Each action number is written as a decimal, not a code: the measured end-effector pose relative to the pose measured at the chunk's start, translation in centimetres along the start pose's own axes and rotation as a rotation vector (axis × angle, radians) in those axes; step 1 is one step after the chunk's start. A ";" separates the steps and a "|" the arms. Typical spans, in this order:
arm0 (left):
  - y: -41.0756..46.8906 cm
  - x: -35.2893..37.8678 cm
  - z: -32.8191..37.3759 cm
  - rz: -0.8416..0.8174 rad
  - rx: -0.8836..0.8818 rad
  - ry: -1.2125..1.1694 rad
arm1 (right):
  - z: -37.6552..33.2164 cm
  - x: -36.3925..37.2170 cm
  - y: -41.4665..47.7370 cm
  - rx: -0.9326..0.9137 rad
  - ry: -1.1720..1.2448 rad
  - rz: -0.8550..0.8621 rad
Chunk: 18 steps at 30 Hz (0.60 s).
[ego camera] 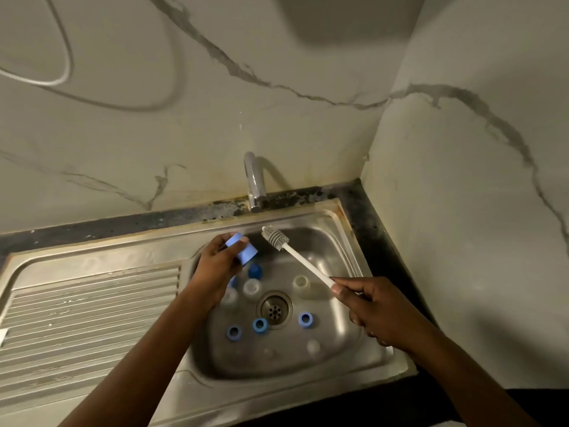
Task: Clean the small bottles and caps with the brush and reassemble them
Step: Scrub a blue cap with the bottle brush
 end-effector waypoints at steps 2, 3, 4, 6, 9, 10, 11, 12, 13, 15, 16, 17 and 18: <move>1.1 1.5 -1.1 -0.015 0.043 0.129 | 1.2 -0.5 0.4 0.015 0.007 0.009; 1.7 2.2 -1.7 -0.011 0.064 0.195 | 1.8 -0.8 0.6 0.024 0.014 0.016; 2.5 3.0 -2.4 0.003 0.077 0.248 | 2.5 -1.1 0.9 0.034 0.023 0.025; 4.0 4.1 -3.7 0.025 0.077 0.325 | 3.7 -1.6 1.4 0.042 0.037 0.051; 6.7 5.7 -6.4 -0.027 0.073 0.501 | 5.7 -2.7 2.1 0.051 0.040 0.093; 7.6 6.0 -7.3 -0.035 0.085 0.580 | 6.3 -2.9 2.3 0.054 0.037 0.100; 8.3 6.2 -8.0 -0.036 0.102 0.668 | 6.8 -3.1 2.4 0.057 0.036 0.104; 9.2 6.5 -8.9 -0.035 0.123 0.745 | 7.6 -3.4 2.6 0.062 0.041 0.110; 10.1 6.8 -9.5 -0.029 0.141 0.816 | 8.3 -3.6 2.8 0.067 0.042 0.116; 11.7 7.8 -10.4 -0.033 0.181 0.951 | 9.8 -3.8 3.3 0.075 0.042 0.126; 12.5 8.1 -10.8 -0.040 0.205 1.015 | 10.4 -3.8 3.5 0.073 0.042 0.131; 13.2 8.6 -11.2 -0.050 0.221 1.075 | 11.1 -3.8 3.8 0.075 0.043 0.138; 14.0 8.8 -11.7 -0.066 0.233 1.115 | 11.7 -3.7 4.0 0.076 0.044 0.143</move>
Point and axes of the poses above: each hand's wrist, its own y-axis towards the middle knuckle, its own x-axis out of the palm, z = x × y, the point moved 2 cm from there along y, towards the middle knuckle, and after that the axes turned 7 degrees about y, right-handed, at the moved point
